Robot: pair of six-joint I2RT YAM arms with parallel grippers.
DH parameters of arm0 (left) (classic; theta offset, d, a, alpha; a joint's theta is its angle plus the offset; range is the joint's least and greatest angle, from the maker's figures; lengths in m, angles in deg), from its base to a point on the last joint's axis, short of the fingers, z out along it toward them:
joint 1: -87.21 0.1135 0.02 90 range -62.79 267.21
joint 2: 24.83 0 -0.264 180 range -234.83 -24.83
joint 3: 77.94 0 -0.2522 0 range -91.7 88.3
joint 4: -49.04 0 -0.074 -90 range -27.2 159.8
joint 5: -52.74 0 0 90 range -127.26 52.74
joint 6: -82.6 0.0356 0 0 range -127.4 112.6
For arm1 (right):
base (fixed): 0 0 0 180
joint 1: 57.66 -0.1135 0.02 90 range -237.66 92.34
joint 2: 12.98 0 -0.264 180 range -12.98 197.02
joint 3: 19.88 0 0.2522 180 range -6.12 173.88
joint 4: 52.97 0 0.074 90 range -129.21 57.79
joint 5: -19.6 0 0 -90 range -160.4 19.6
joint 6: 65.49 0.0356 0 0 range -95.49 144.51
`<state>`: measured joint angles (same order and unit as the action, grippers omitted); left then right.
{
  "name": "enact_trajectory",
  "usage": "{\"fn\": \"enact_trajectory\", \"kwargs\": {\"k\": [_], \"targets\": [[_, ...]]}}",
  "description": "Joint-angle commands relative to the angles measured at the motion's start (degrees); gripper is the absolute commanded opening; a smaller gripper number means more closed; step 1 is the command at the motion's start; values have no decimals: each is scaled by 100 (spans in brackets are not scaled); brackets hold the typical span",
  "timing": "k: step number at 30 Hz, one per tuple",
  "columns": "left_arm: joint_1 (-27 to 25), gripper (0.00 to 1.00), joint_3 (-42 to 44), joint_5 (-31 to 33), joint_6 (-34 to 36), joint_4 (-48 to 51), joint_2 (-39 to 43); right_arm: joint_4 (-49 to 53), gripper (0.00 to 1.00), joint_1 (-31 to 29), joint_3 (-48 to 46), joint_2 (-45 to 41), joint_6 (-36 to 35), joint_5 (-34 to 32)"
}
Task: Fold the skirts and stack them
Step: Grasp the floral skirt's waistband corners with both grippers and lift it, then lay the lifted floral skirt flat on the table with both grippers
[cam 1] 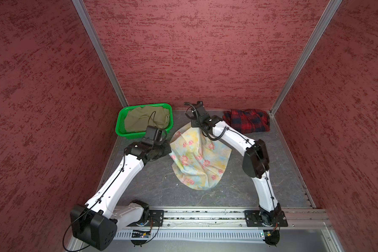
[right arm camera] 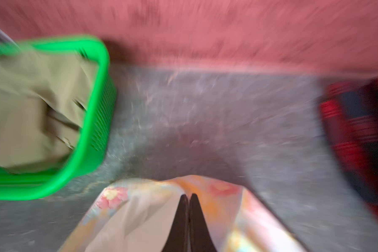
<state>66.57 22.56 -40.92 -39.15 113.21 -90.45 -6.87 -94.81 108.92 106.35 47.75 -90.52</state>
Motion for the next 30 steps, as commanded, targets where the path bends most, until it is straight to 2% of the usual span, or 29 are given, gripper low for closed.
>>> {"fn": "enact_trajectory", "kwargs": {"k": [1,7,11,15,19,22,24,26,29,30], "targets": [[-282,0,-860,362,380,446,-40,-454,0,68,-450,-1396,-274,-721],[-1023,0,-2437,1071,774,998,-111,-590,0,50,-1611,-3546,-730,-1255],[-1962,0,-3173,1849,878,1247,22,-594,0,-42,-2209,-4776,-895,-1538],[-2986,0,-3599,2590,889,1370,-91,-329,0,-101,-2285,-5350,-836,-1583],[-3569,0,-3846,2773,885,1315,-434,-80,0,-117,-2192,-5393,-778,-1735],[-3308,0,-3832,2526,924,1240,-748,147,0,-35,-1984,-5048,-706,-1701],[-2605,0,-3461,1816,869,1035,-844,267,0,219,-1899,-4645,-566,-1305],[-1765,0,-2747,889,777,479,-871,82,0,546,-2086,-4202,-449,-708],[-905,0,-1678,19,665,-317,-1212,-666,0,1043,-2651,-3417,-302,299],[-795,0,-1419,-79,661,-545,-1385,-981,0,1127,-2821,-3164,-287,555]]}}
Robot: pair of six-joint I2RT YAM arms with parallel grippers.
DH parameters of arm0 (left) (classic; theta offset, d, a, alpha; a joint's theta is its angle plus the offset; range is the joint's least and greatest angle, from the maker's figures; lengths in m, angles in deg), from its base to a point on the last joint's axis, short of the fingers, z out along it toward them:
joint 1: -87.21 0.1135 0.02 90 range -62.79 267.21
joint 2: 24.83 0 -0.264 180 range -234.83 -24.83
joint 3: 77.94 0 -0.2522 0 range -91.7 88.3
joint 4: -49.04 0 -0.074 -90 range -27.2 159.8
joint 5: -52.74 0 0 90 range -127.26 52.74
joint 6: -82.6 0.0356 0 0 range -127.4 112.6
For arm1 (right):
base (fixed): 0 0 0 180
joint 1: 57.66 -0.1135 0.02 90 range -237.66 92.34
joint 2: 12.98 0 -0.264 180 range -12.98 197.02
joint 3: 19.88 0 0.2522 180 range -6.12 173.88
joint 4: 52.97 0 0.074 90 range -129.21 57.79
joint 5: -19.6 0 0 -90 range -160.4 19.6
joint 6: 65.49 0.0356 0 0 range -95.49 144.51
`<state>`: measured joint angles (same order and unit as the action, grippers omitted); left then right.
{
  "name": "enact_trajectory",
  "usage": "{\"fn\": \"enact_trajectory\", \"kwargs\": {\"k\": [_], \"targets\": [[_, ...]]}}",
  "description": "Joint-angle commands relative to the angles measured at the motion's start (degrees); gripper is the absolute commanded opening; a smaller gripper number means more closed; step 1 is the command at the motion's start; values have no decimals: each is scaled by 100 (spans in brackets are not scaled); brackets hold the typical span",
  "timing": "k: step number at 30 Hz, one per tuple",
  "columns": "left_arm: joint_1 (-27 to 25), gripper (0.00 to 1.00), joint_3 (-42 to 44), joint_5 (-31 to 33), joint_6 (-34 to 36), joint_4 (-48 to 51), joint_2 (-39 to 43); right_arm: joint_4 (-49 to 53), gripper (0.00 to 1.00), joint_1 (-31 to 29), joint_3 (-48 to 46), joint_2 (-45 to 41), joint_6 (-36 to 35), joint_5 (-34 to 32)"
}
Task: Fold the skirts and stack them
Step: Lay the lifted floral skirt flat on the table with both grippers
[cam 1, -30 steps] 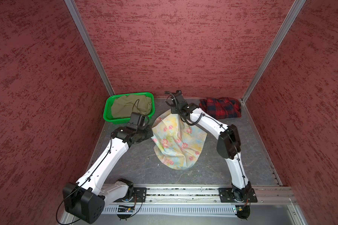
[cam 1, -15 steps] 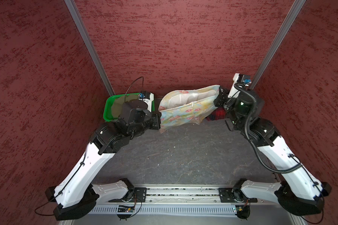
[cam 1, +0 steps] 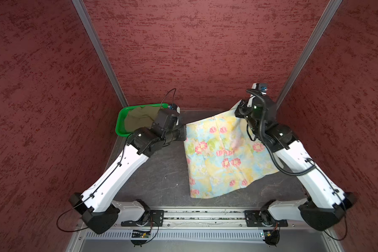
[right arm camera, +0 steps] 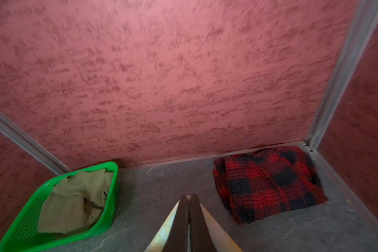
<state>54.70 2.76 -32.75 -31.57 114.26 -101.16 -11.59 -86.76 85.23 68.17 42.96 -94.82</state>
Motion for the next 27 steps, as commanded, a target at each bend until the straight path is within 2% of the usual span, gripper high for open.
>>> {"fn": "enact_trajectory", "kwargs": {"k": [1,3,4,5,6,7,8,9,11,14,16,22,27], "targets": [[497,0,886,-865,-97,-902,-510,-923,0,388,-627,952,168,1197],[786,2,1294,-1055,-178,-1314,-1012,-1579,0,485,-729,1548,155,1586],[956,11,1383,-1185,-276,-1469,-1267,-1841,3,556,-672,1871,156,1792],[1061,19,1425,-1279,-291,-1665,-1449,-2031,20,664,-565,2189,199,2034],[1116,31,1402,-1207,-291,-1788,-1601,-2071,41,753,-373,2459,256,2210],[1184,52,1259,-1123,-276,-1802,-1759,-1955,62,838,-71,2709,297,2303],[1245,66,1027,-1116,-230,-1720,-1893,-1743,75,879,273,2893,278,2302],[1263,74,828,-1014,-193,-1582,-1973,-1575,83,881,490,2976,235,2233],[1277,85,574,-834,-36,-1422,-1965,-1280,95,899,660,2929,122,2161],[1265,94,629,-778,116,-1312,-1797,-682,99,923,488,2649,102,2033],[1208,96,822,-773,223,-1243,-1680,-458,99,964,28,2304,216,2054],[778,96,1443,-383,491,-1048,-1624,-214,99,1061,-1759,1059,709,2100],[212,96,1645,-34,468,-1056,-1912,-149,99,1270,-2701,577,974,2324]]}}
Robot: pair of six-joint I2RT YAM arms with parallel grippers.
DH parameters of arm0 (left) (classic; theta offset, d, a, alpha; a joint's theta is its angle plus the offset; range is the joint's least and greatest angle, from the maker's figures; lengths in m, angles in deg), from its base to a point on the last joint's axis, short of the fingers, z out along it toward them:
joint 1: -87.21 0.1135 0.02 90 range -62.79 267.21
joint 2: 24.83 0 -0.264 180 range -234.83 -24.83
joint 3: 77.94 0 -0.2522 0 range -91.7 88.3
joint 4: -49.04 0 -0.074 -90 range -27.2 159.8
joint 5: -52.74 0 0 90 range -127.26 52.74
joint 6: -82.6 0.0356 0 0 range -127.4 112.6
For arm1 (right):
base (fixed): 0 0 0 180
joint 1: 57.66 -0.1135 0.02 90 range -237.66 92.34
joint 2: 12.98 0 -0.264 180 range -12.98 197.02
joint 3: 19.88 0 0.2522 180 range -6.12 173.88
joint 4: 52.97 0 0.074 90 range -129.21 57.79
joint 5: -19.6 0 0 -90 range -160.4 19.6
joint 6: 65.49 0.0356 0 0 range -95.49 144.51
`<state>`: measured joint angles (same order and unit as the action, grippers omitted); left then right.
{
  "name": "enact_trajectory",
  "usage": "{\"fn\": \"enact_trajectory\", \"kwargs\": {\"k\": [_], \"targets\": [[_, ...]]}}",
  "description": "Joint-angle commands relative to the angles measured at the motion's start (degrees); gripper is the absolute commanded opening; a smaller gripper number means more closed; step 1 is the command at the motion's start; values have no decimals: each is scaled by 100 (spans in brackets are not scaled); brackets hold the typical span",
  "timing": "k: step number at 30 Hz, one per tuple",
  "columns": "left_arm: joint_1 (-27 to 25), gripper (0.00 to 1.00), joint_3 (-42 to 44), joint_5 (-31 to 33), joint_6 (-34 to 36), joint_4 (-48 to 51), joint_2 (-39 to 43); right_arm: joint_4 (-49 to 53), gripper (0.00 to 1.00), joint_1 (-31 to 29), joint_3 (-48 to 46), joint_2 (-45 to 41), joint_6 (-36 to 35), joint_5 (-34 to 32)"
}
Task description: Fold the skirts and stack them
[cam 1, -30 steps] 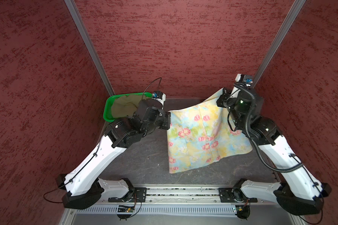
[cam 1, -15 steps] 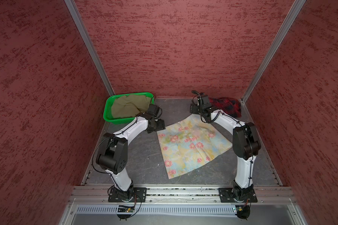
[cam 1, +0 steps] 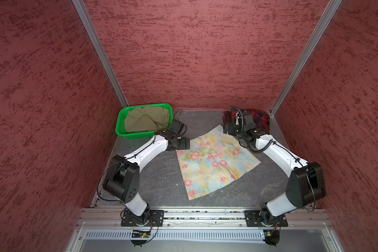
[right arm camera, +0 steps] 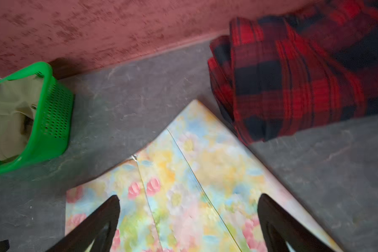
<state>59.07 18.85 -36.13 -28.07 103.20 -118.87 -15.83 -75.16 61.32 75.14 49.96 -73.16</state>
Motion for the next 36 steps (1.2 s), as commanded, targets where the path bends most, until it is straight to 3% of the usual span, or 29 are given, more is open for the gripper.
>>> {"fn": "enact_trajectory", "kwargs": {"k": [1,9,15,28,36], "targets": [[-317,96,52,375,107,40,-226,273,98,123,-412,-151,293,188],[-572,96,-182,562,178,-68,-1092,154,98,172,-703,76,329,219],[-485,96,-348,582,200,262,-1508,-134,98,192,-653,602,309,294],[-376,95,649,137,-172,501,-782,-537,97,116,-28,1814,61,568],[-673,93,978,-40,-385,634,-378,-462,97,-89,720,2763,5,568]]}}
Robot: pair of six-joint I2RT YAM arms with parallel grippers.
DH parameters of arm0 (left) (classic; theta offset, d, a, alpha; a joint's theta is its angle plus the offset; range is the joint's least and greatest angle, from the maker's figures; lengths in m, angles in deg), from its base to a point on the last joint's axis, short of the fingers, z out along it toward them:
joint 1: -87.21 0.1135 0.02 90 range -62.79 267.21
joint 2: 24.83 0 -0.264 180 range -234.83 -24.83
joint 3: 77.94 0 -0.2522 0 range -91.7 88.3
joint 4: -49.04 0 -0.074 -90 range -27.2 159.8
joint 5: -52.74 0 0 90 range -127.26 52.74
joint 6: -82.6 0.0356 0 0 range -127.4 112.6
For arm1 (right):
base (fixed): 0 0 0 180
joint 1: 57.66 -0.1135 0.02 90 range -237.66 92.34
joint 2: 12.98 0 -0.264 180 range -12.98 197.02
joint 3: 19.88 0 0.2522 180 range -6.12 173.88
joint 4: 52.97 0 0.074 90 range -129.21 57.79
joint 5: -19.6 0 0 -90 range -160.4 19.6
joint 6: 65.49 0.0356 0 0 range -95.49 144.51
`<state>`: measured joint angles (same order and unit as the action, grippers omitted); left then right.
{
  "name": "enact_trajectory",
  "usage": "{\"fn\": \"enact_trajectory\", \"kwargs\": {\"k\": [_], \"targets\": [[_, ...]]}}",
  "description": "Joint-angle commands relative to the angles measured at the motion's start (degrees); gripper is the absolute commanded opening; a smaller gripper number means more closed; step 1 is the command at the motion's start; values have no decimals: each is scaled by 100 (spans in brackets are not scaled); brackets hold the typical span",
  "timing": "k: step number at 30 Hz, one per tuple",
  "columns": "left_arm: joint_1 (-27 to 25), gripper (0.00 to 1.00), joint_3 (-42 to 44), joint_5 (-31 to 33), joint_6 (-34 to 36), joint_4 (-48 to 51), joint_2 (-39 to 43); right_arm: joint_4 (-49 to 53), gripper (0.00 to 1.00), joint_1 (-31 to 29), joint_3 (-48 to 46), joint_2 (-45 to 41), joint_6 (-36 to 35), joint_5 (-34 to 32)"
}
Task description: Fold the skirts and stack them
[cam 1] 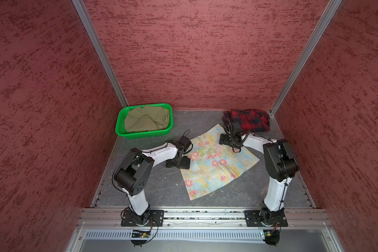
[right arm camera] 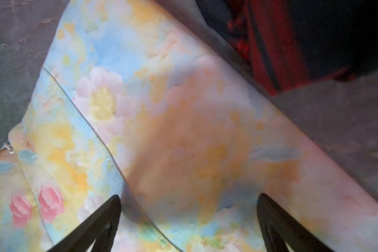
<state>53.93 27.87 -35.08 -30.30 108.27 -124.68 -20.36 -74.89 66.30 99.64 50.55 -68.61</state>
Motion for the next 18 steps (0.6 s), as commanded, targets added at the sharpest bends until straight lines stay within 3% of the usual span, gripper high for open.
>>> {"fn": "enact_trajectory", "kwargs": {"k": [1,11,14,18], "targets": [[-235,93,91,-195,-215,134,256,3,97,-132,330,412,-78,127],[-1412,91,7,-929,-1052,150,907,182,98,-574,1881,1584,-435,586],[-1552,90,-116,-1220,-1242,-92,1237,125,98,-724,2247,1871,-590,950],[-1446,91,-444,-1002,-1168,155,1667,-184,99,-723,2324,1753,-695,1199]]}}
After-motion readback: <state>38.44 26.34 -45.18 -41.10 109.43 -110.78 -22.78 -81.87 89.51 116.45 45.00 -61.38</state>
